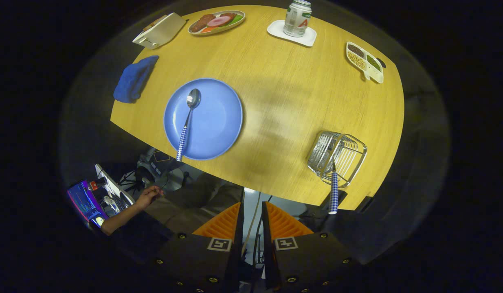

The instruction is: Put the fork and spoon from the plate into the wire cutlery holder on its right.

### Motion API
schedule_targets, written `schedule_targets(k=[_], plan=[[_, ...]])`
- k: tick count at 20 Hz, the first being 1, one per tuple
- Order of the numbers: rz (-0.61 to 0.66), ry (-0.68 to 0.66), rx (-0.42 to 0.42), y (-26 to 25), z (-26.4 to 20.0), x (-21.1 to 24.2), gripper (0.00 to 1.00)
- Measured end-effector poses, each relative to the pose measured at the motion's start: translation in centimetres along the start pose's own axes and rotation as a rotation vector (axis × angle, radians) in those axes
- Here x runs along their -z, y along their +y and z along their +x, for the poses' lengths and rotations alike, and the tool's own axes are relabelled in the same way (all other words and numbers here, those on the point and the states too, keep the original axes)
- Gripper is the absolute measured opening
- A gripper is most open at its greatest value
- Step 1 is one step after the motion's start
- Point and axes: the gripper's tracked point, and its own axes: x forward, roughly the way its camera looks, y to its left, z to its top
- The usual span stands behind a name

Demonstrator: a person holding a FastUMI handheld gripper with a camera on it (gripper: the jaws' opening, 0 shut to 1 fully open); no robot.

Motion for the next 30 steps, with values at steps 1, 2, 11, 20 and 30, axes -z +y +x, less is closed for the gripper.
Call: schedule_targets(k=[1,2,11,20,30], plan=[[0.005,-0.008,-0.019,1.2,0.3,-0.3,0.24],[0.001,-0.017,-0.028,2.1,0.6,-0.8,0.24],[-0.003,-0.032,-0.087,8.4,4.2,-3.3,0.24],[0.018,-0.036,-0.094,12.0,8.3,-6.6,0.24],[0.042,-0.038,-0.07,13.7,11.7,-9.0,0.24]])
